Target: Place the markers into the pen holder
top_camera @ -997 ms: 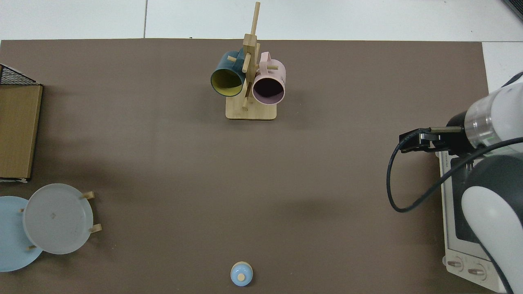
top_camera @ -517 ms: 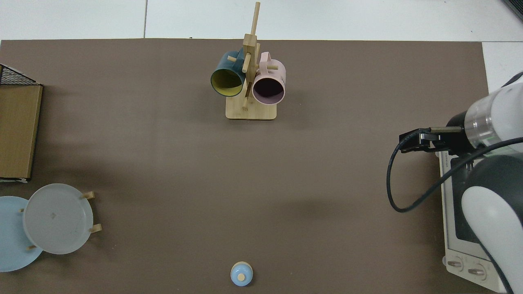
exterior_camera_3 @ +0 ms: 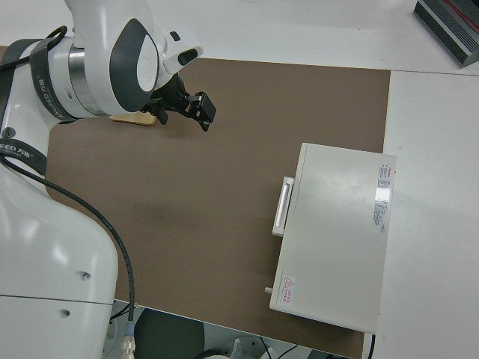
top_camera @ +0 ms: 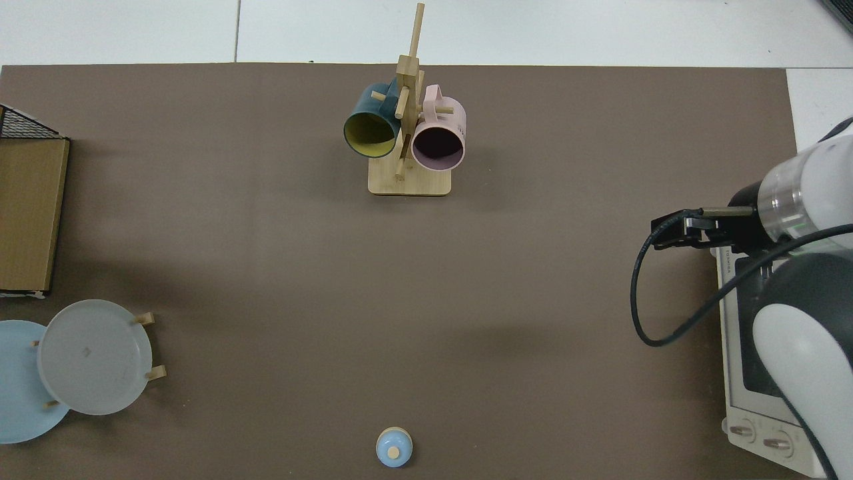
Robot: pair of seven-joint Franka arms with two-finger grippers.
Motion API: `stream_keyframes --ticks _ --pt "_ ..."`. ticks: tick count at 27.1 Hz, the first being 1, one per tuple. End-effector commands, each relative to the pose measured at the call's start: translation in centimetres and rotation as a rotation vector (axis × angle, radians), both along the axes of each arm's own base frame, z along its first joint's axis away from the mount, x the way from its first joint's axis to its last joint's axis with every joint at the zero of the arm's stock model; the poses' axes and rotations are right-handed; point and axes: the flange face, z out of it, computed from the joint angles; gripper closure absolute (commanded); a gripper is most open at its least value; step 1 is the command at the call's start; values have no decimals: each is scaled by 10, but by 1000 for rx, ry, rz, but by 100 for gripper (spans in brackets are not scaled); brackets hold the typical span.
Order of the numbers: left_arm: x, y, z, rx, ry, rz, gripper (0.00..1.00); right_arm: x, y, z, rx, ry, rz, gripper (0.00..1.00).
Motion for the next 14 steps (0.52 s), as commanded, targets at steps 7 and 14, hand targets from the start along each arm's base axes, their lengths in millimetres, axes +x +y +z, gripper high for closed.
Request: stream_keyframes --ticks 7,14 --pt "-5 -37 36 -39 8 20 100 0 -3 1 9 -15 15 1" --pt "-17 -67 68 -78 -19 36 100 1 -3 1 8 -14 15 1"
